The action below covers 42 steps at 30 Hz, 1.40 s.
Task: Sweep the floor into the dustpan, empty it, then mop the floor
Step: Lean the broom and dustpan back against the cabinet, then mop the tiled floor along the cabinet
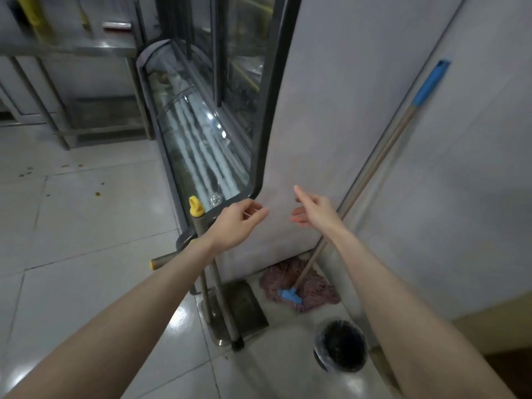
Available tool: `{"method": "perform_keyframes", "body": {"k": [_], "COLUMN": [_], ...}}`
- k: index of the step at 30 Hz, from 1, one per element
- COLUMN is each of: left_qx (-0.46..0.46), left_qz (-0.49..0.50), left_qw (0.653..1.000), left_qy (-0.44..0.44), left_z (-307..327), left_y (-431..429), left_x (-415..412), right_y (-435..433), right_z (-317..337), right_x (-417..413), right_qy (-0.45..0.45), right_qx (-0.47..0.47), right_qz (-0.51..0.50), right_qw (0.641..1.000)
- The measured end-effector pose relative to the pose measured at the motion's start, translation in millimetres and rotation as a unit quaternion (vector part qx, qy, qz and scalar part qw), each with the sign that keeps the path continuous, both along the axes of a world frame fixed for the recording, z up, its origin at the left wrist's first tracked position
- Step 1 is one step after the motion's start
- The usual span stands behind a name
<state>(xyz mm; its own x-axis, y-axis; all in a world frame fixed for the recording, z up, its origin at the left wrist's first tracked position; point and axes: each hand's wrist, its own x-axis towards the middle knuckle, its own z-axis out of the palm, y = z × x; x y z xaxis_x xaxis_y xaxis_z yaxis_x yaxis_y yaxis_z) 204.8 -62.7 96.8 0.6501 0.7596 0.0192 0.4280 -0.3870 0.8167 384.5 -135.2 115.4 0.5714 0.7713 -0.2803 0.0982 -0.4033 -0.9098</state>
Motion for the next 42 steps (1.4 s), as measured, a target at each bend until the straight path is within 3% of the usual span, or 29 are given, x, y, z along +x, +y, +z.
{"method": "perform_keyframes", "body": {"k": [6,13,26,31,42], "left_qx": [-0.039,-0.048,-0.122,-0.147,-0.153], "left_qz": [-0.046,-0.103,-0.079,-0.070,-0.073], "left_qw": [0.997,0.993,0.989,0.986,0.984], "left_qy": [-0.054,-0.044,-0.008,0.018,0.054], "left_z": [36,41,-16,-49,-73], "left_y": [10,30,96,115,139], "left_x": [98,219,442,488,514], "right_y": [-33,-46,38,74,110], "right_z": [39,55,14,-12,-25], "right_x": [81,190,392,440,461], "right_qy": [-0.016,-0.031,-0.019,-0.032,0.007], "right_qx": [0.034,0.052,0.043,0.020,0.051], "right_qz": [-0.093,-0.164,-0.166,-0.137,-0.089], "right_qw": [0.995,0.985,0.985,0.990,0.995]}}
